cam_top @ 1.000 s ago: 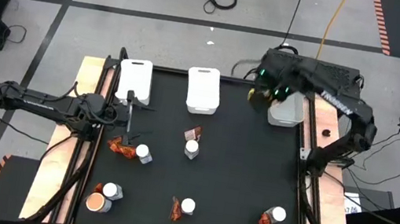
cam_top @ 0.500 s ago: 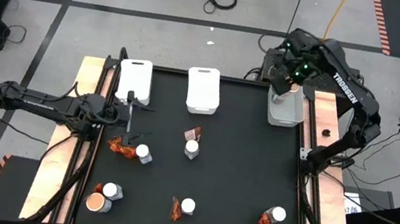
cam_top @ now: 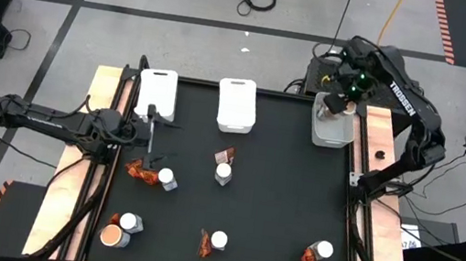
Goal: Sort spices by type
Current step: Put the gold seasoning bottle into the gray bin
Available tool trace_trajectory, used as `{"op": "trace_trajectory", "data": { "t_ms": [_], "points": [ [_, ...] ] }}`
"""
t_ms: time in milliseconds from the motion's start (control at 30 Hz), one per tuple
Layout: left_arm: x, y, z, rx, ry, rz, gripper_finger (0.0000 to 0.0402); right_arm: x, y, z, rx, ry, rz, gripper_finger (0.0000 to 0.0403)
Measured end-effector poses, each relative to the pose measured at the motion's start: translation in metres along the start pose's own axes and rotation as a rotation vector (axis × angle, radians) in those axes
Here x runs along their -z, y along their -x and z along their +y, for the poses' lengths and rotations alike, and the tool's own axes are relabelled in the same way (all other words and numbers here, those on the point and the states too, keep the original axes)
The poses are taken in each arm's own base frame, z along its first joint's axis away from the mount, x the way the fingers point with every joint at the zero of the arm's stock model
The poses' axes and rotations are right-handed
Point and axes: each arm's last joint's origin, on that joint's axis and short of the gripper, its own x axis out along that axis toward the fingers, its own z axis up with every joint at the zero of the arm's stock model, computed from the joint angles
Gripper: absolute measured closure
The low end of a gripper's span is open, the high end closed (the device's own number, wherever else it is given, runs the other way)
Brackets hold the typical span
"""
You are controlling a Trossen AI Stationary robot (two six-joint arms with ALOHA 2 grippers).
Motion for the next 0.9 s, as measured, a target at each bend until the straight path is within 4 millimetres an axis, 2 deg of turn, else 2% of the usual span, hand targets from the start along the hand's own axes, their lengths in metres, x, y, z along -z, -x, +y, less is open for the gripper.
{"op": "trace_trajectory", "data": {
  "t_ms": [167,400,567,900],
  "points": [
    [0.0,0.0,0.0,-0.006,-0.026,0.001,0.0034,0.004,-0.015,-0.009,-0.005,0.017,0.064,0.0126],
    [-0.002,0.0,0.003,-0.027,-0.035,-0.017,0.0034,0.003,-0.019,-0.011,0.009,0.027,0.064,0.0126],
    [-0.002,0.0,0.003,-0.027,-0.037,-0.017,0.0034,-0.004,-0.025,-0.014,0.057,-0.055,0.07,0.0126],
    [-0.001,0.0,0.003,-0.027,-0.037,-0.016,0.0034,-0.024,-0.053,-0.011,0.125,-0.146,0.177,0.0126]
  ]
}}
